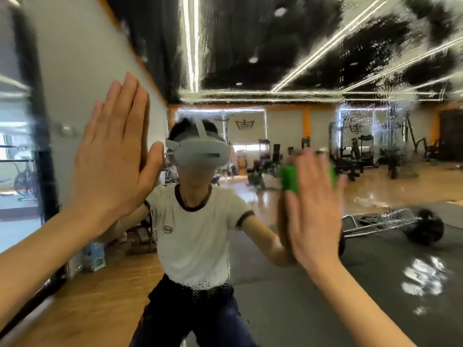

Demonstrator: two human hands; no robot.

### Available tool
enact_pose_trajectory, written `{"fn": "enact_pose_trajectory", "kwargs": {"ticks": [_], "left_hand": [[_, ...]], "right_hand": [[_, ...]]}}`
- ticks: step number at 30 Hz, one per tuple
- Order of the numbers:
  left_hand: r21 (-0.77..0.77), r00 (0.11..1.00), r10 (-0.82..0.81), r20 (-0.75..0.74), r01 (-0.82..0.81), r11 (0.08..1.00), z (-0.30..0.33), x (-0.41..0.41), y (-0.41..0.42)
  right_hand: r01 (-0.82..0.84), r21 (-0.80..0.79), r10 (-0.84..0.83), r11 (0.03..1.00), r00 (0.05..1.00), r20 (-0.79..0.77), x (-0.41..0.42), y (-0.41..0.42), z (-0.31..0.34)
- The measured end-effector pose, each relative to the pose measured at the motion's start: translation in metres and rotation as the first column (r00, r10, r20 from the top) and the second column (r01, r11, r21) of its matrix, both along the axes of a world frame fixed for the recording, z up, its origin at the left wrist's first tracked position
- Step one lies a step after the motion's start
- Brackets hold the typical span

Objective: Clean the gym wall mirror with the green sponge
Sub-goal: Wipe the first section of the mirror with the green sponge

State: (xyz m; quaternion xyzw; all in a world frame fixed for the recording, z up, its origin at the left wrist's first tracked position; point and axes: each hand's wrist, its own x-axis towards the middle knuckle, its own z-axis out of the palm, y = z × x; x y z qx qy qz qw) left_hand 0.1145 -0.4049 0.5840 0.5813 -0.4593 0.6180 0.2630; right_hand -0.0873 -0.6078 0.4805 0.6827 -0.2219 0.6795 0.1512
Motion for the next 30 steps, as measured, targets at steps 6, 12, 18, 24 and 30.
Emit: {"fn": "enact_pose_trajectory", "kwargs": {"ticks": [6, 12, 18, 24, 30], "left_hand": [[-0.008, 1.0, -0.009, 0.007, 0.009, 1.0, -0.001, 0.0, 0.0], [0.003, 0.999, -0.034, -0.001, 0.034, 0.999, -0.001, 0.0, 0.0], [-0.002, 1.0, -0.015, 0.001, 0.015, 1.0, -0.003, 0.002, 0.0], [0.003, 1.0, -0.025, 0.0, 0.025, 1.0, -0.002, 0.001, 0.001], [0.01, 1.0, -0.023, -0.009, 0.023, 1.0, -0.001, 0.002, 0.001]], "right_hand": [[0.034, -0.033, -0.031, 0.999, 0.995, 0.092, 0.069, 0.062, 0.015], [-0.097, -0.363, -0.001, 0.927, 0.965, -0.261, 0.039, 0.03, 0.017], [-0.11, -0.175, 0.102, 0.978, 0.993, -0.055, 0.005, -0.004, 0.097], [-0.173, -0.269, 0.141, 0.947, 0.981, -0.132, 0.022, 0.015, 0.086], [-0.274, -0.596, -0.15, 0.755, 0.812, -0.564, -0.007, -0.009, 0.049]]}}
